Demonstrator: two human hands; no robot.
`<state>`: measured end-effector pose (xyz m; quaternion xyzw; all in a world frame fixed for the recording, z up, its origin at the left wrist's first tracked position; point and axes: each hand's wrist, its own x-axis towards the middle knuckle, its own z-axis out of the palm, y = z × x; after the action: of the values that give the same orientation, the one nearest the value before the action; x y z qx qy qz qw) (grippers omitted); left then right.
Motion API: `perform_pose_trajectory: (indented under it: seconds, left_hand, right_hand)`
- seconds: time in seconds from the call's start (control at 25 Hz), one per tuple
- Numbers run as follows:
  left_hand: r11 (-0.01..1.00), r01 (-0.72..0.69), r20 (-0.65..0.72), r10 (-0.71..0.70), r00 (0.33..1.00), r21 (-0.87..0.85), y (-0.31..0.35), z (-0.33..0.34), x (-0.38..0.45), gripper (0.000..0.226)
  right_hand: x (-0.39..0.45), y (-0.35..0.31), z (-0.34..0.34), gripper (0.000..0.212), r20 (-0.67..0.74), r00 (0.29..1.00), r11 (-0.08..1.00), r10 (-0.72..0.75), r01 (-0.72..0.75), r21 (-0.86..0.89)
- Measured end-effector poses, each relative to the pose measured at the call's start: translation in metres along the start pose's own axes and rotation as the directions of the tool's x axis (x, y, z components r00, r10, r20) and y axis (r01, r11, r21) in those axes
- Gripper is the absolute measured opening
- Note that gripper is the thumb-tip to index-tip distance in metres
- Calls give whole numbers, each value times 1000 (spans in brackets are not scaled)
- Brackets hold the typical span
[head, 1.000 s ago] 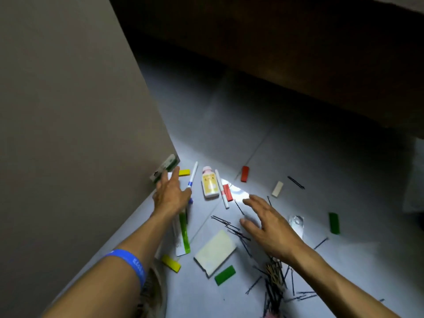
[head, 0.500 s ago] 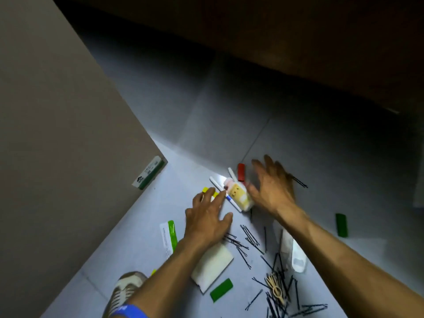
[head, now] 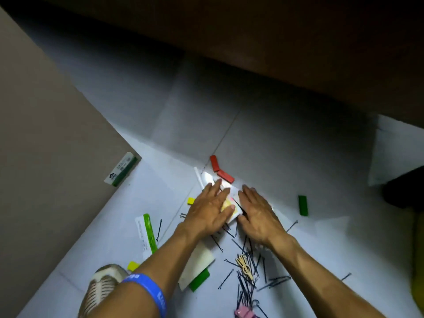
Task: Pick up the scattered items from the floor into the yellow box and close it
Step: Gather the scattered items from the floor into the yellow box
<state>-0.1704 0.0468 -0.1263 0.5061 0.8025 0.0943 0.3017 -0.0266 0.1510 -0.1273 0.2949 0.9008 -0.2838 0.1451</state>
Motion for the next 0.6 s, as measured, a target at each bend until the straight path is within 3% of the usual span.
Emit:
perform_pose_trajectory:
  seconds: [0.12,0.2,0.28,0.32,0.4,0.44,0.52,0.6]
  left_hand:
    - [1000,-24,-60,24,998,-1,6,10,-38,57]
    - [986,99,-258,-130,957,-132,-1,-1,-56,53]
    - [914,338,-425,-403,810,-223,-20,-11,-75,55]
    - [835,484,-425,-549,720,-259,-32,-13,-85,60]
    - [594,709,-233,-804,548,-380,-53,-15,-103,71]
    - [487,759,-114,-865,489,-432,-58,-13,-106,75]
    - [441,775,-22,-874,485,-453,-53,-1,-104,74]
    - [539,705,-94,-819,566,-461,-32,17,-90,63]
  right_hand:
    - [-21,-7,-3,65,-7,1000,990,-10,11,144]
    - [-23,-11,-9,70,-66,997,986,36,-25,166]
    - [-20,-14,-10,73,-159,977,985,144,-127,115]
    - [-18,-13,-9,75,-204,956,977,211,-199,77]
    - [-16,-10,-3,80,-195,922,942,334,-329,61]
    - [-16,-8,1,82,-164,918,932,361,-354,72]
    - [-17,-11,12,78,-158,928,941,337,-330,68]
    - [-21,-24,26,72,-181,941,957,285,-270,104]
